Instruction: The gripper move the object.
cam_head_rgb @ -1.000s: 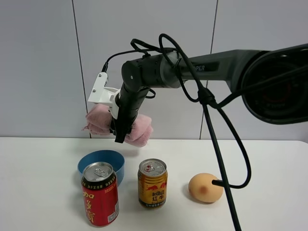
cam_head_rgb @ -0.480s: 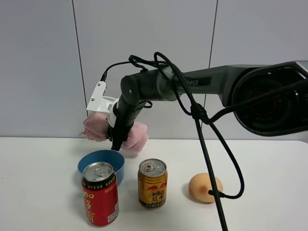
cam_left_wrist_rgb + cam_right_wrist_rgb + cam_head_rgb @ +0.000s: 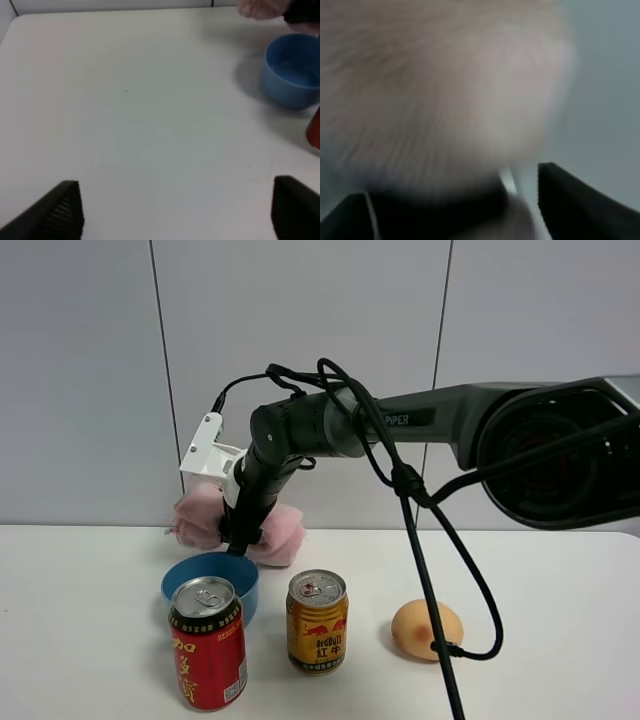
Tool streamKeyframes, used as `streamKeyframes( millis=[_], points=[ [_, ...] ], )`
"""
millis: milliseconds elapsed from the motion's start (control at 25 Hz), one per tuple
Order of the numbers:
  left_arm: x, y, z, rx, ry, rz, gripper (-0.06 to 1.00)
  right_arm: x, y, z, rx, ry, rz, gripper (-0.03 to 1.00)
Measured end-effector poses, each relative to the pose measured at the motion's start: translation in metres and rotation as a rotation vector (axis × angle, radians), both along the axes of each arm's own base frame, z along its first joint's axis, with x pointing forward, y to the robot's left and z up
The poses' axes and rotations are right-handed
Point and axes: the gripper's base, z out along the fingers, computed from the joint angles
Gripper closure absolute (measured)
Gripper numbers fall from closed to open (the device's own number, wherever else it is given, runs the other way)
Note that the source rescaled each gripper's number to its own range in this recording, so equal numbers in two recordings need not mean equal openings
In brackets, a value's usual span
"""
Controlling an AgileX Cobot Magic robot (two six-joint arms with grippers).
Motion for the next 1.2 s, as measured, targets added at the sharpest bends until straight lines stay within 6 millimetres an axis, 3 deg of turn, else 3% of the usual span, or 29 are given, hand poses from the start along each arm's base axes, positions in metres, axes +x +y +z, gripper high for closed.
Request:
streamKeyframes(
  millis=[80, 280, 440, 720, 880, 960, 1200],
  points=[
    [0.0, 0.0, 0.0, 0.0, 0.0, 0.0, -0.06, 0.0, 0.0, 0.0, 0.004, -0.006, 0.001, 0.5],
    [0.0, 0.0, 0.0, 0.0, 0.0, 0.0, -0.06, 0.0, 0.0, 0.004, 0.034, 0.01, -0.032, 0.44],
    [0.0, 0.0, 0.0, 0.0, 0.0, 0.0, -0.06, -0.003, -0.003, 0.038, 0.078, 0.004, -0.067, 0.33],
    [0.0, 0.0, 0.0, 0.0, 0.0, 0.0, -0.06, -0.022, -0.022, 0.155, 0.257, -0.064, -0.15, 0.31],
    [0.0, 0.0, 0.0, 0.0, 0.0, 0.0, -0.06, -0.05, -0.044, 0.224, 0.371, -0.024, -0.243, 0.31],
    [0.0, 0.0, 0.0, 0.0, 0.0, 0.0, -0.06, -0.067, -0.057, 0.252, 0.38, -0.001, -0.283, 0.31],
    [0.0, 0.0, 0.0, 0.0, 0.0, 0.0, -0.06, -0.107, -0.101, 0.31, 0.344, -0.001, -0.393, 0.31]
  ],
)
